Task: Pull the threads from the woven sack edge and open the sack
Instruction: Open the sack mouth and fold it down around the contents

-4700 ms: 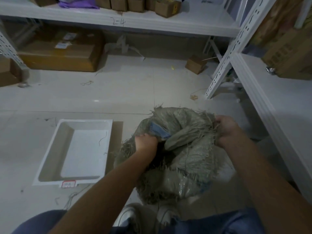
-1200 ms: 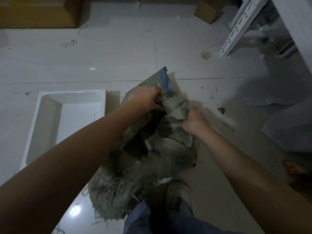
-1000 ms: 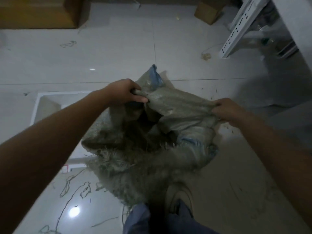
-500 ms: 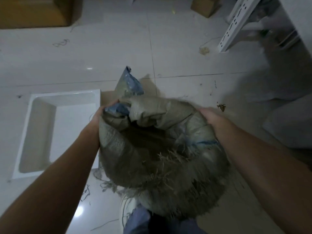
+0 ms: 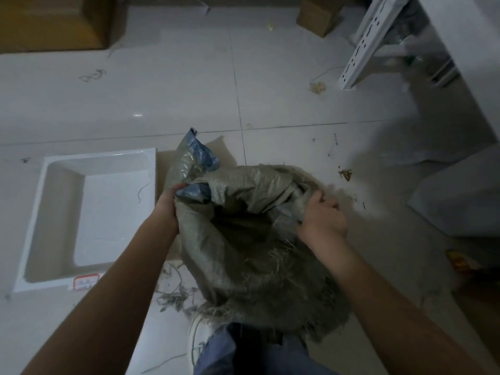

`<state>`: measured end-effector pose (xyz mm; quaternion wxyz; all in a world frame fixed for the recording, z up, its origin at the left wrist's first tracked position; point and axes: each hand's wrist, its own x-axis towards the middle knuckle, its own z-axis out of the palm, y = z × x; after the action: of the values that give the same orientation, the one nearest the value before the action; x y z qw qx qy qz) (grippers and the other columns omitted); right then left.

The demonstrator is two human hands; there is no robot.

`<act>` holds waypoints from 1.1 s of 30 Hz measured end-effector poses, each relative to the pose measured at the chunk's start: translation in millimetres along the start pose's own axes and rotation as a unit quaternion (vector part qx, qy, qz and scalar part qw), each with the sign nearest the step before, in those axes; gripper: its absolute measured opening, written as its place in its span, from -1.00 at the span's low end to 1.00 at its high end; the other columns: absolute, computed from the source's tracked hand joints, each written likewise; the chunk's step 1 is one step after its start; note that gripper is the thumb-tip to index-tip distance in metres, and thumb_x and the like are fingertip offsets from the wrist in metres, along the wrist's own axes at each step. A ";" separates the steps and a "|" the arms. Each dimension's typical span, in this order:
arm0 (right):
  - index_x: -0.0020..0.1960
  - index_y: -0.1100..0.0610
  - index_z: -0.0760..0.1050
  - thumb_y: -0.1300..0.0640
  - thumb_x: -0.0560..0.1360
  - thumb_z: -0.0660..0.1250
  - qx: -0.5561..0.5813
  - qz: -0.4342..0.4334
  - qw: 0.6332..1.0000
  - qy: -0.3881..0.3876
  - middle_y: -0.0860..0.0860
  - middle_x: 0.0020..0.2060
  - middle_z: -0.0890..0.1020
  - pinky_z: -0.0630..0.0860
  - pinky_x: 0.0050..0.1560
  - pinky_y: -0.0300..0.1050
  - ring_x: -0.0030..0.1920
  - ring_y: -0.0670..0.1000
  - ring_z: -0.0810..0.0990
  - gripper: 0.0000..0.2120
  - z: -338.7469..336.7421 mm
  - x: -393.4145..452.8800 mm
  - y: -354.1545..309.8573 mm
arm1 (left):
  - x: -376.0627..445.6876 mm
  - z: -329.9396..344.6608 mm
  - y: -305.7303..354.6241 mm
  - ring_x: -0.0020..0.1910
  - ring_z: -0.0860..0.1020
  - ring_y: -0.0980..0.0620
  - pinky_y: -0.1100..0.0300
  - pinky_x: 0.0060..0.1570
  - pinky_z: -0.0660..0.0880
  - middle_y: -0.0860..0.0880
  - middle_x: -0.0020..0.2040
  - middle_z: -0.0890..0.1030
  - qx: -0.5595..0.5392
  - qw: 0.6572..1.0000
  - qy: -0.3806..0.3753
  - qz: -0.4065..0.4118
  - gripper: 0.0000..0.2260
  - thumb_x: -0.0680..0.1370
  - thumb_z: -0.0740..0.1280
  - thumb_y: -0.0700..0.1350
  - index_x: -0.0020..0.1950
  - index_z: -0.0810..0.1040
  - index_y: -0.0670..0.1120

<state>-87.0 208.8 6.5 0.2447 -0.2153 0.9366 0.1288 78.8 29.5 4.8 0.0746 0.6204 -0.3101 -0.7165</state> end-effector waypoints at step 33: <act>0.42 0.24 0.18 -0.35 0.44 0.16 0.192 0.009 0.981 0.027 0.21 0.28 0.48 0.44 0.16 0.05 0.24 0.22 0.50 -0.19 -12.6 13.6 51.5 | 33.3 42.1 -13.0 0.46 0.15 -0.23 0.05 0.10 0.48 -0.20 0.55 -0.03 0.810 0.433 0.158 0.364 -0.16 0.47 0.37 -0.08 0.56 -0.14 0.03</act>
<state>-126.8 244.8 17.1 0.2550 -0.1596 0.9520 -0.0570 35.7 38.3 -28.6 -0.1604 0.3291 -0.9282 0.0658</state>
